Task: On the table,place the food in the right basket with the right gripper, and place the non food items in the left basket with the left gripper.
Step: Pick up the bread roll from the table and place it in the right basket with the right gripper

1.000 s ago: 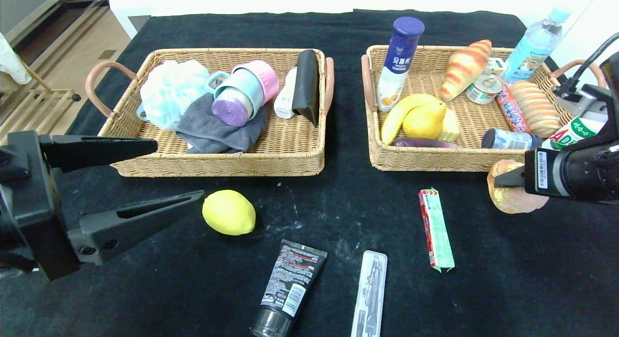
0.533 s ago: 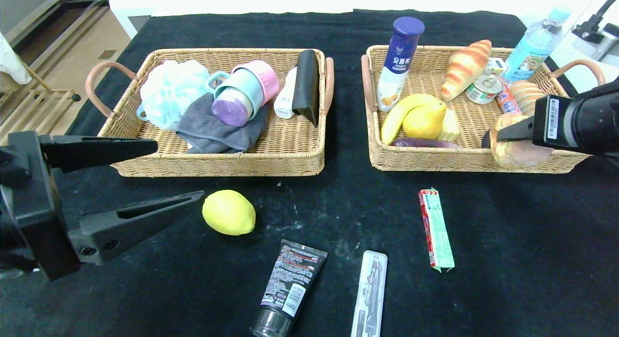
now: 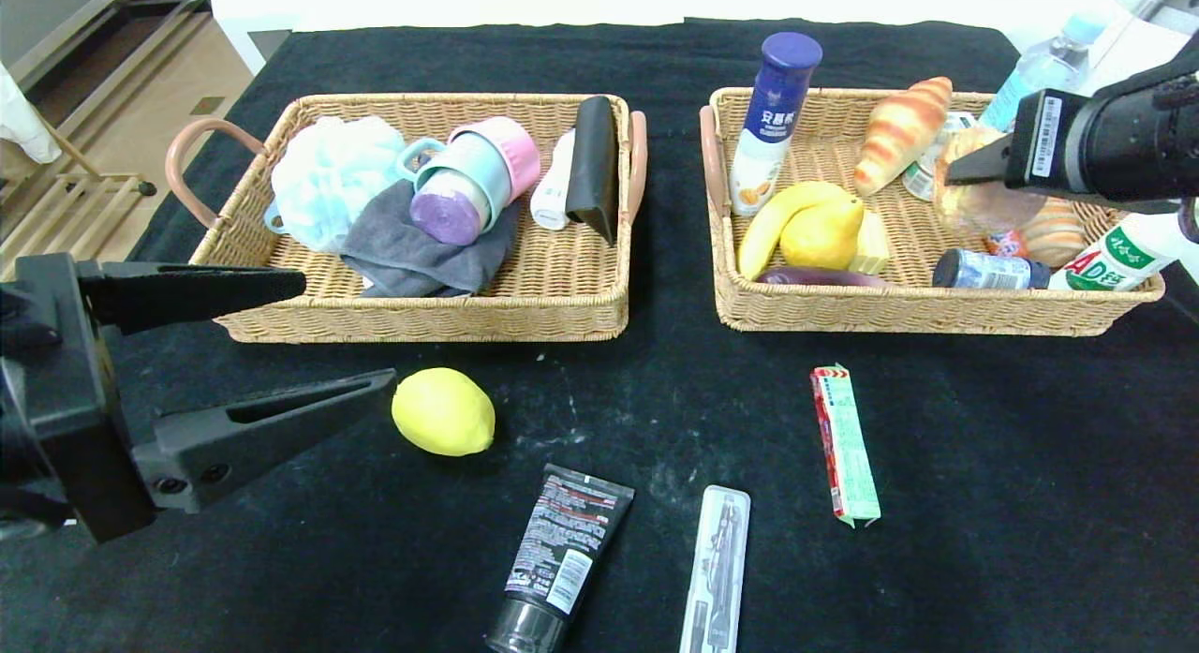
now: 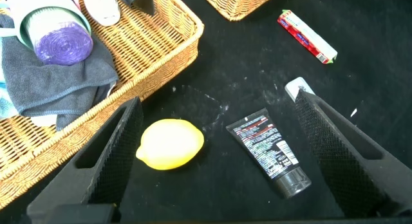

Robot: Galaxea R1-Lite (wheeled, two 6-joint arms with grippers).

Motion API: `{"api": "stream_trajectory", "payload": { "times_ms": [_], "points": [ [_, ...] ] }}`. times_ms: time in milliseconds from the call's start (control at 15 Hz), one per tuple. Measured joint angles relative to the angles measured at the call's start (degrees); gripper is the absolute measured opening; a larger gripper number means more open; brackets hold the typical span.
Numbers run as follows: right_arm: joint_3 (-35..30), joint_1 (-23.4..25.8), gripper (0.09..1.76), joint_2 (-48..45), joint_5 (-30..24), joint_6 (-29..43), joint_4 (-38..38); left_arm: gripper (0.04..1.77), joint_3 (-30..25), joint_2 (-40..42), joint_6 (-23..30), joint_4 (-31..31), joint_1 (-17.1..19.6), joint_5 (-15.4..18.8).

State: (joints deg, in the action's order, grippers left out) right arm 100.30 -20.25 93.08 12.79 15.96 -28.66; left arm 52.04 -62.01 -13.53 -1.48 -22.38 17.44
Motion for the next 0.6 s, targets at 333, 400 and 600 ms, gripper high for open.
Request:
{"api": "stream_trajectory", "payload": {
  "times_ms": [333, 400, 600],
  "points": [
    [4.2, 0.0, 0.87, 4.4, 0.0, -1.2, 4.6, 1.72, 0.0, -0.3, 0.0, -0.1, 0.0, 0.0],
    [5.3, 0.1, 0.87, 5.4, 0.0, -1.2, 5.4, 1.72, 0.0, -0.3, 0.0, 0.0, 0.0, 0.0],
    [9.3, 0.2, 0.87, 8.9, -0.1, -1.2, 6.0, 1.72, 0.0, -0.4, 0.0, -0.1, 0.0, 0.0]
  ]
}}
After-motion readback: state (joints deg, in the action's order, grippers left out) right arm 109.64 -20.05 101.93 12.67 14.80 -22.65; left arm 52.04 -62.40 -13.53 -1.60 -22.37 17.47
